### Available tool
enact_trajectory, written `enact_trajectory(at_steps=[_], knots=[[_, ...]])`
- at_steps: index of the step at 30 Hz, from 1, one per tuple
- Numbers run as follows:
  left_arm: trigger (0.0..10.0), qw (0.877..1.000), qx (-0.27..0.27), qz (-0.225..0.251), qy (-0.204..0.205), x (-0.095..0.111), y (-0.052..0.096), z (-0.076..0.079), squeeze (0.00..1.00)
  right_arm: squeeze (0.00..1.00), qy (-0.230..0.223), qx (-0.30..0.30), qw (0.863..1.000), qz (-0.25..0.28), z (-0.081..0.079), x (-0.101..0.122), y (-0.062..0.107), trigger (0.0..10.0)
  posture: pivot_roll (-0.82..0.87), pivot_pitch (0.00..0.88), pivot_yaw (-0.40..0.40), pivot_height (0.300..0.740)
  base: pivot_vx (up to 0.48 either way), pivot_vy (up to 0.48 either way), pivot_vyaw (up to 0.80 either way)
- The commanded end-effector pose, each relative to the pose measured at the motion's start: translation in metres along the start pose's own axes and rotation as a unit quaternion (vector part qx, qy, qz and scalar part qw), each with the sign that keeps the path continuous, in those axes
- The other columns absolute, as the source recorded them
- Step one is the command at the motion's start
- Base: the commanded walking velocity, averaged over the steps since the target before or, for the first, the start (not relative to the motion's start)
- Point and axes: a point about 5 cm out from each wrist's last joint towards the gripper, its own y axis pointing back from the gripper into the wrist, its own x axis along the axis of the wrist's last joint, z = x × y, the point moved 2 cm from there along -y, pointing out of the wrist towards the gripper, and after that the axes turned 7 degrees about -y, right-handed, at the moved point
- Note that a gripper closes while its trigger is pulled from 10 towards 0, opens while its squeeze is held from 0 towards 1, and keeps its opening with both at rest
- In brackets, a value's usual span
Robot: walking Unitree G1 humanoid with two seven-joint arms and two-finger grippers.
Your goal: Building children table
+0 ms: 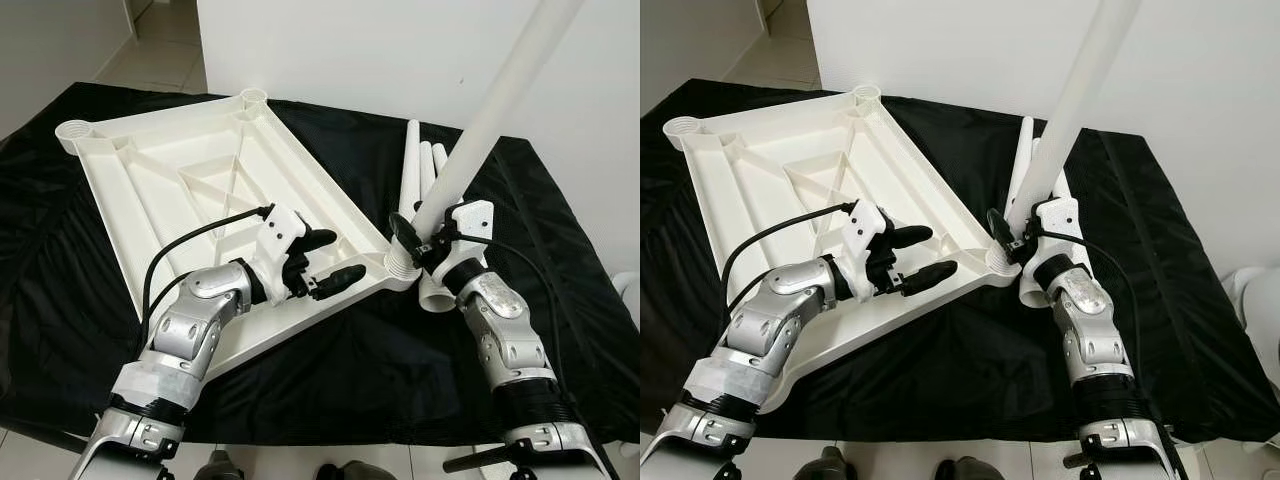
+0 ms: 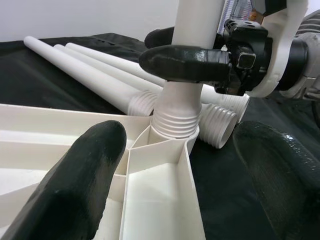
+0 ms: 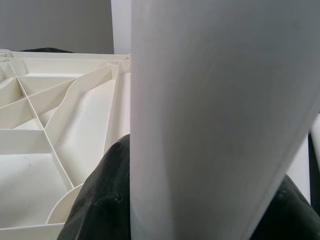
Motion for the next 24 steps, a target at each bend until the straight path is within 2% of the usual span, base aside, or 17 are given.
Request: enact_trajectory(at_steps=[1,6,7,11,13,15,24], knots=[[10.0,0.999,0.035,-0.007,-0.009,0.001,-0.001,-0.006,0.0,0.0,-0.005,0.002,0.999,-0.044,-0.002,-0.02,0.004,10.0,0.05,0.036,-0.087,0.74,0.0,0.0,0.0],[10.0,0.999,0.04,-0.008,-0.01,0.001,0.001,-0.008,0.0,0.0,0.009,0.015,0.998,-0.061,-0.009,-0.033,0.008,10.0,0.05,0.037,-0.091,0.74,0.0,0.0,0.0],[10.0,0.999,0.041,-0.007,-0.01,0.001,0.002,-0.008,0.0,0.0,0.03,0.022,0.997,-0.069,-0.012,-0.039,0.011,10.0,0.05,0.038,-0.092,0.74,0.0,0.0,0.0],[10.0,0.999,0.042,-0.007,-0.007,0.001,0.002,-0.008,0.0,0.0,0.036,0.031,0.995,-0.084,-0.016,-0.049,0.016,10.0,0.05,0.037,-0.092,0.74,0.0,0.0,0.0],[10.0,0.999,0.042,-0.007,-0.006,0.001,0.002,-0.008,0.0,0.0,0.03,0.03,0.995,-0.089,-0.015,-0.051,0.018,10.0,0.05,0.038,-0.092,0.74,0.0,0.0,0.0],[10.0,0.999,0.04,-0.006,-0.006,0.001,0.002,-0.008,0.0,0.0,0.002,0.009,0.995,-0.096,-0.009,-0.053,0.016,10.0,0.05,0.034,-0.091,0.74,0.0,0.0,0.0],[10.0,0.999,0.036,-0.006,-0.008,0.002,0.002,-0.007,0.0,0.0,-0.056,-0.052,0.991,-0.111,0.003,-0.055,0.008,10.0,0.05,0.038,-0.089,0.74,0.0,0.0,0.0]])
